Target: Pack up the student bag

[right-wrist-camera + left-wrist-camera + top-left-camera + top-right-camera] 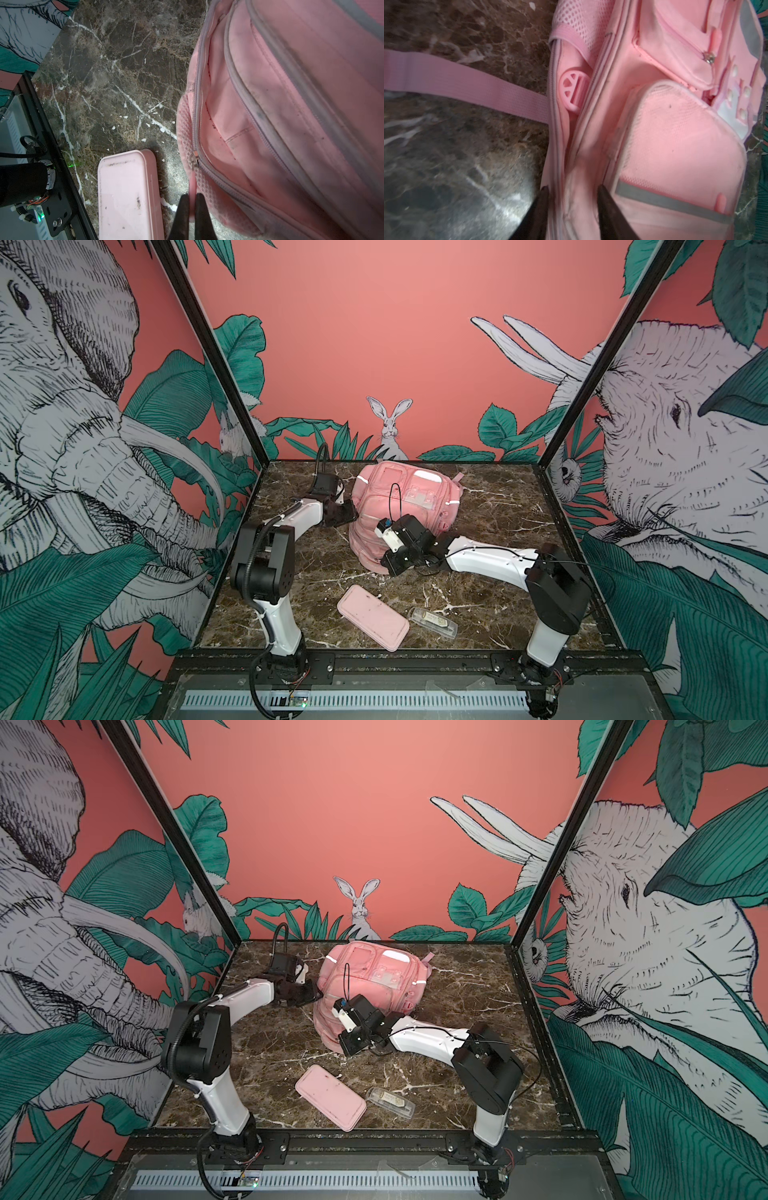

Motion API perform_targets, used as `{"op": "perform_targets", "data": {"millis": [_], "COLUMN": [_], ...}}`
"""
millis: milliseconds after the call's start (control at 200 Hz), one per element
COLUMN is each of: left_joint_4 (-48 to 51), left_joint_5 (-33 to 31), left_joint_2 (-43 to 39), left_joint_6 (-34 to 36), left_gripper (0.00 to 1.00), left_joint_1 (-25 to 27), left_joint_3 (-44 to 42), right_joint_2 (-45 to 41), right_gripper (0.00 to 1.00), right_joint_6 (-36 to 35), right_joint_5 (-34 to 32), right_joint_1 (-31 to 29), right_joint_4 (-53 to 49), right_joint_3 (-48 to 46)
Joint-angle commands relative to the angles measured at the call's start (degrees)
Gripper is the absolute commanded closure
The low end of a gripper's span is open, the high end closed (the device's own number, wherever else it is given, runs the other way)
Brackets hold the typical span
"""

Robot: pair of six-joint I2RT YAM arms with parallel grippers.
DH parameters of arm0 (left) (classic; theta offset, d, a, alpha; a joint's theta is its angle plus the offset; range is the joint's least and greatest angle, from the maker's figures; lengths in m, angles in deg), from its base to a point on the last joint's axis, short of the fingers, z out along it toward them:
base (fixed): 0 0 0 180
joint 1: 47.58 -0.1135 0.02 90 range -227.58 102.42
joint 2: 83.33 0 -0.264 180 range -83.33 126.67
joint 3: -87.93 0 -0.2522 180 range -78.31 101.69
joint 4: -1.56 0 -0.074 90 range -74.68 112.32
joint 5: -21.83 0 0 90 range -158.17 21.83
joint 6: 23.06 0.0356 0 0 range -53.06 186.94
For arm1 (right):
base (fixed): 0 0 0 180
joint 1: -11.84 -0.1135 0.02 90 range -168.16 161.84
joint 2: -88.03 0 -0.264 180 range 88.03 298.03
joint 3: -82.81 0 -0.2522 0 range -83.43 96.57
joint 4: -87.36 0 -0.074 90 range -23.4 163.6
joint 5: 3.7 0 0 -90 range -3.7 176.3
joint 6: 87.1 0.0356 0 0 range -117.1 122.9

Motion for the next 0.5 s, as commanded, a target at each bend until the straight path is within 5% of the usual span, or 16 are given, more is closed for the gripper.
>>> {"op": "perform_targets", "data": {"millis": [0,215,495], "left_joint_4": [0.5,-1.0,-5.1], "left_joint_5": [0.7,3.7,5.1], "left_joint_2": [-7.6,-15.0,-14.2], "left_joint_6": [0.1,-3.5,-6.2], "left_gripper": [0.48,0.45,0.47], "left_joint_1": [0.4,0.8,3.0], "left_joint_3": [-5.3,-14.6,-18.9], "right_joint_2": [0.2,0.7,0.2], "right_gripper": [1.00,1.00,1.00], "right_joint_6": [1.1,3.6,4.3], "right_joint_5": [1.8,5.6,8.6], "right_joint_1": [0.3,0.5,0.4], "right_joint_4": [3.3,10.0,12.7], "right_joint_3": [-1.3,-2.6,-0.5]}}
